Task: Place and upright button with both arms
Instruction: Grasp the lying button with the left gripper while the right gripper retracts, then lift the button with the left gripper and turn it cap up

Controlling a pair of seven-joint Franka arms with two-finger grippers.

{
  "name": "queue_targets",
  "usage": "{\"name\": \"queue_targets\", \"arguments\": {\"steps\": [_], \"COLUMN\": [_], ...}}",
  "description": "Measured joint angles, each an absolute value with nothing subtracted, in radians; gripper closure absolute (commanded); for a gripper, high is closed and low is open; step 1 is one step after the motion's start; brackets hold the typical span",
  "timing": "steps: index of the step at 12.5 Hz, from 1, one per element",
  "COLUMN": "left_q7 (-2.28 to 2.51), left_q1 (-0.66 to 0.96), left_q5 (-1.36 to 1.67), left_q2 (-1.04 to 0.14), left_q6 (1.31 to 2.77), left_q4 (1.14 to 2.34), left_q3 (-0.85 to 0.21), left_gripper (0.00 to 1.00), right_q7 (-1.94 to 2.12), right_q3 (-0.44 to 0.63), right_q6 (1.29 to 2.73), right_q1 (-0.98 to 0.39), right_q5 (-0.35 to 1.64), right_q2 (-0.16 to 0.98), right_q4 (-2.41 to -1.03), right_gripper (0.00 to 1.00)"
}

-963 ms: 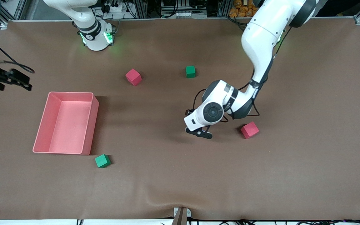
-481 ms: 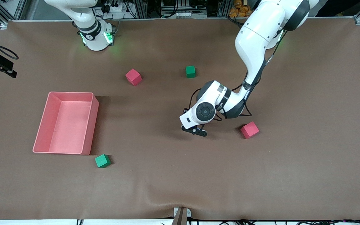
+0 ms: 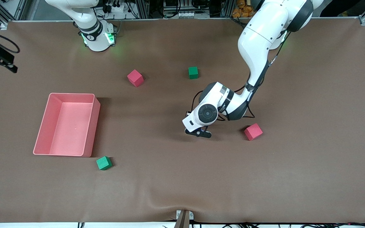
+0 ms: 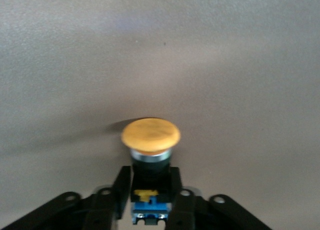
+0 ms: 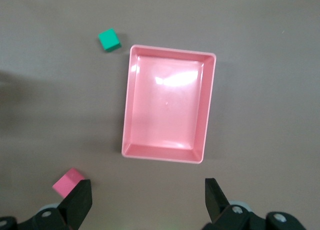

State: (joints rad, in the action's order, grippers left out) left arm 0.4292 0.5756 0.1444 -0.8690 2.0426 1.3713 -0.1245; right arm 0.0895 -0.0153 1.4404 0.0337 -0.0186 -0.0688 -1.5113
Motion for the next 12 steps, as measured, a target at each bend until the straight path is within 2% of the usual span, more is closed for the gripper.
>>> {"name": "queue_targets", "arguments": {"steps": [6,12], "left_q7": [0.653,0.931], "left_q1": [0.578,0.683], "left_q5": [0.154,0.056], "left_q2": [-0.855,-0.829], "left_q6": [2.050,2.249], "left_q4": [1.334,1.310], "left_q3": [-0.132,-0.113], "left_gripper": [1.00,1.00], "right_q7": [-0.089,-0.091], "right_q3": [-0.021,-0.016], "right_q6": [1.449,1.432], "right_q1": [-0.031,-0.030], "right_q5": [-0.017,0.023], "right_q2": [-0.057,-0.058], "right_q4": [-1.511,-1.511], "right_gripper": [0.00,0.00]}}
